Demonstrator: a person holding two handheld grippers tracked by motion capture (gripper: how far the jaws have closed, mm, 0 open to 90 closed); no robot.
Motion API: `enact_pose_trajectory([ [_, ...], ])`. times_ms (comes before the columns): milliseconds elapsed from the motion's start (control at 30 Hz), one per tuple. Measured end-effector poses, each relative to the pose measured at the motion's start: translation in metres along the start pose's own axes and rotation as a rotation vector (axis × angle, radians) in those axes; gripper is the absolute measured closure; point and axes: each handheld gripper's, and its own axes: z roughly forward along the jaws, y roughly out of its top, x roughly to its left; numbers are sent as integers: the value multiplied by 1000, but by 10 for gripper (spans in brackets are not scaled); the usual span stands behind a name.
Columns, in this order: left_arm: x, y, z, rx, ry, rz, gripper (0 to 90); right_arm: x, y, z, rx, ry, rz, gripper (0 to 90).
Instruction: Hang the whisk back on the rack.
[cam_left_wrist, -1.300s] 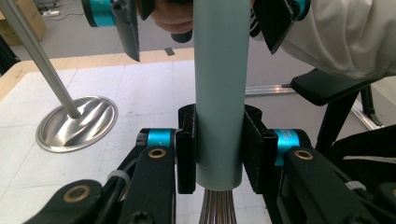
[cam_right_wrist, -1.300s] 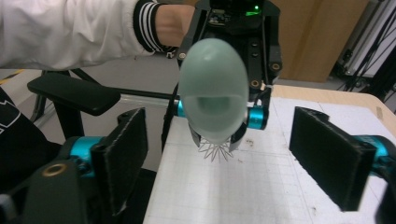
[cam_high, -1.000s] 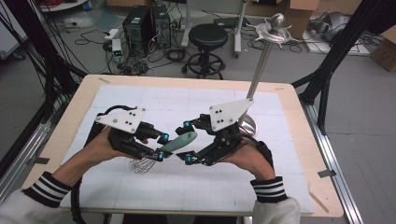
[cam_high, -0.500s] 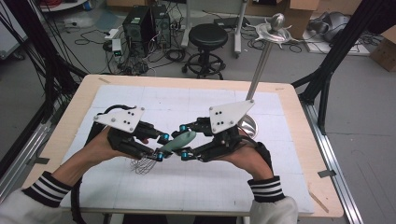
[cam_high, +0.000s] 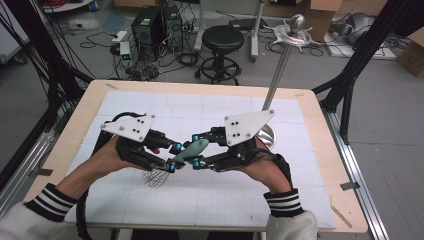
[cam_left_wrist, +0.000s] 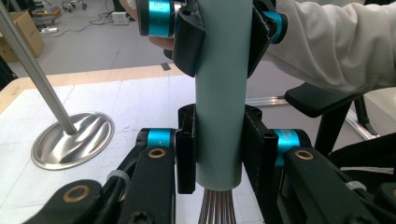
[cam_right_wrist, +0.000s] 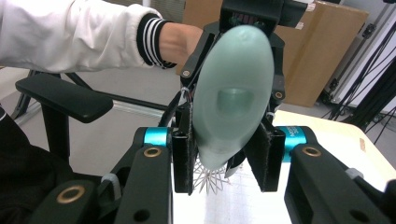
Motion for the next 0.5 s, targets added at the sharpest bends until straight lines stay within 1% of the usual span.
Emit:
enact_pose_trajectory([
  [167, 0, 0, 1, 3, 10, 8, 677, 0, 1, 2, 10, -1, 5, 660],
  [233, 0, 0, 0, -3, 22, 5, 618, 0, 1, 2, 15, 3, 7, 660],
  [267, 0, 0, -1, -5, 21, 4, 602, 0, 0, 2, 18, 3, 11, 661],
  [367, -1, -1, -2, 11, 26, -3, 566, -1, 0, 1, 27, -5, 17, 661],
  [433, -2, -2, -2, 24, 49, -2, 518, -1, 0, -1, 23, -7, 23, 660],
  [500, -2, -3, -3, 53, 83, -18, 445, -1, 0, -4, 16, -14, 35, 661],
])
